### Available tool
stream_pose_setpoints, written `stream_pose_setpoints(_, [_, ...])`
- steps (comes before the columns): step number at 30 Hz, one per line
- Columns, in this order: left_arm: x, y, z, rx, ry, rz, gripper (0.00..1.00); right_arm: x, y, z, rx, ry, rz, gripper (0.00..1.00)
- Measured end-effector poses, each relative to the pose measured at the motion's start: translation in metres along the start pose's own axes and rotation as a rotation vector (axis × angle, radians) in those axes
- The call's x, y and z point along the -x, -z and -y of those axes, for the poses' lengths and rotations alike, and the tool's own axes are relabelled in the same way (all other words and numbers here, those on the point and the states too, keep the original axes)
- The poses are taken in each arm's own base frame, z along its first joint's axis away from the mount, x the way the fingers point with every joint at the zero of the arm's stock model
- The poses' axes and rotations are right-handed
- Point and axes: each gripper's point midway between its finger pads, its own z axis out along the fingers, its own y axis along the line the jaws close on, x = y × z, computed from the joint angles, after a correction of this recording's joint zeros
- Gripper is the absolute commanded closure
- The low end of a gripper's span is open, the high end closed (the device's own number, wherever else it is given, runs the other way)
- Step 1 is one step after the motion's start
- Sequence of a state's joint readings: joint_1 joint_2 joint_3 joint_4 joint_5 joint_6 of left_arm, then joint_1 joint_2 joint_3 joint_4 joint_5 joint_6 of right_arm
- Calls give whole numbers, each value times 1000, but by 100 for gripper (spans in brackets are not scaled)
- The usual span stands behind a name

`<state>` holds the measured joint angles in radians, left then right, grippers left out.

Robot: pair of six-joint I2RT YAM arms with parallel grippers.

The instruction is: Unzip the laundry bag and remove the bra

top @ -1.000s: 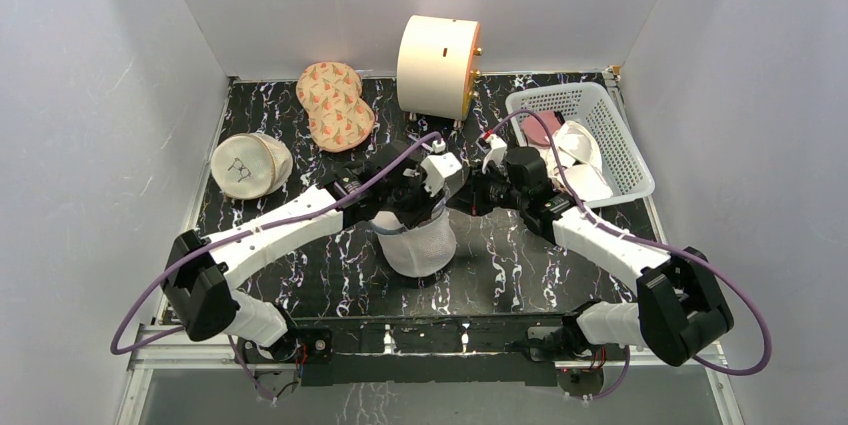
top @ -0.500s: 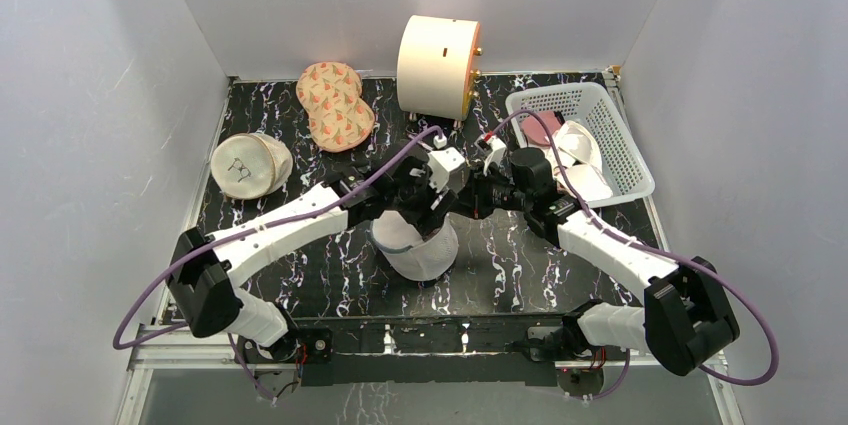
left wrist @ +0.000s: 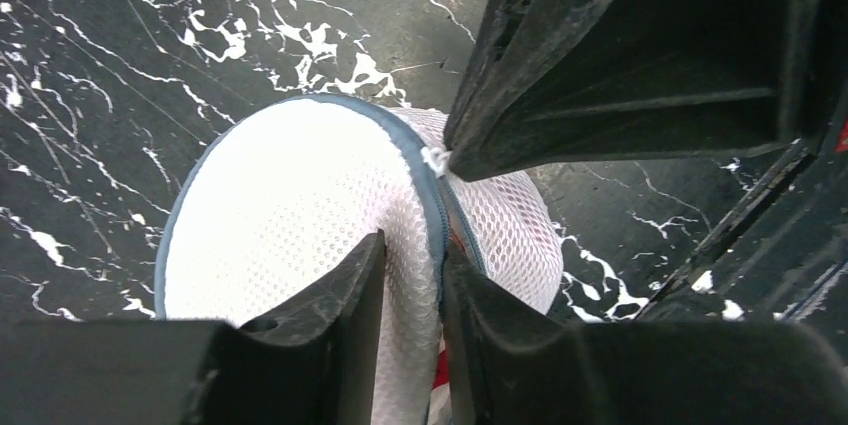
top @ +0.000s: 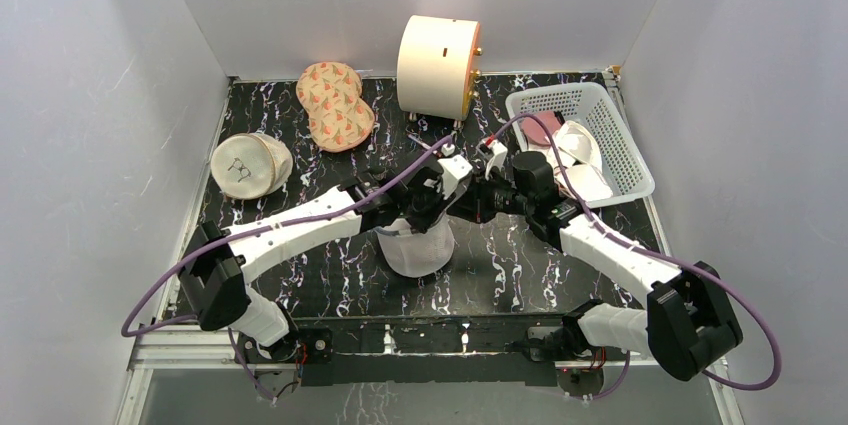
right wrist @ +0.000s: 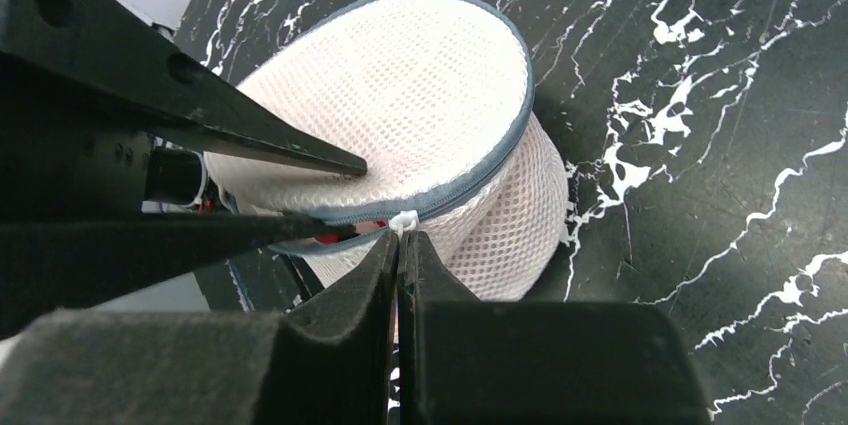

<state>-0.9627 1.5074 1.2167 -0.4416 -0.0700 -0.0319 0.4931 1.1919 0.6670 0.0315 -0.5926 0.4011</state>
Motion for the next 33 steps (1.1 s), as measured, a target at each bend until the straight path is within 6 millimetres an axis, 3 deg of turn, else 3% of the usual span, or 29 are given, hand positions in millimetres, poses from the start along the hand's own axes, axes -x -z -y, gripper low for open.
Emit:
stream_pose_setpoints(8, [10,5,-10,38,-84,15,100,5,2,15,-92,-9,41,100])
stream_pose_setpoints(15, [48,5,-16,57,-180,63,100,14,3,22,-130,-11,81,100])
stream_pose_setpoints(22, [63,0,-13,34,-256,104,100,29,12,31,-201,-1,148,100])
stream_pose_setpoints(24, [60,-1,-12,25,-272,124,100,32,15,36,-229,-4,163,100])
stream_pose_setpoints(28, [35,3,-10,4,-302,130,100,34,19,45,-259,-15,173,100])
stream_pose_setpoints(33, [17,11,-6,-22,-319,169,100,24,12,53,-259,-24,130,100])
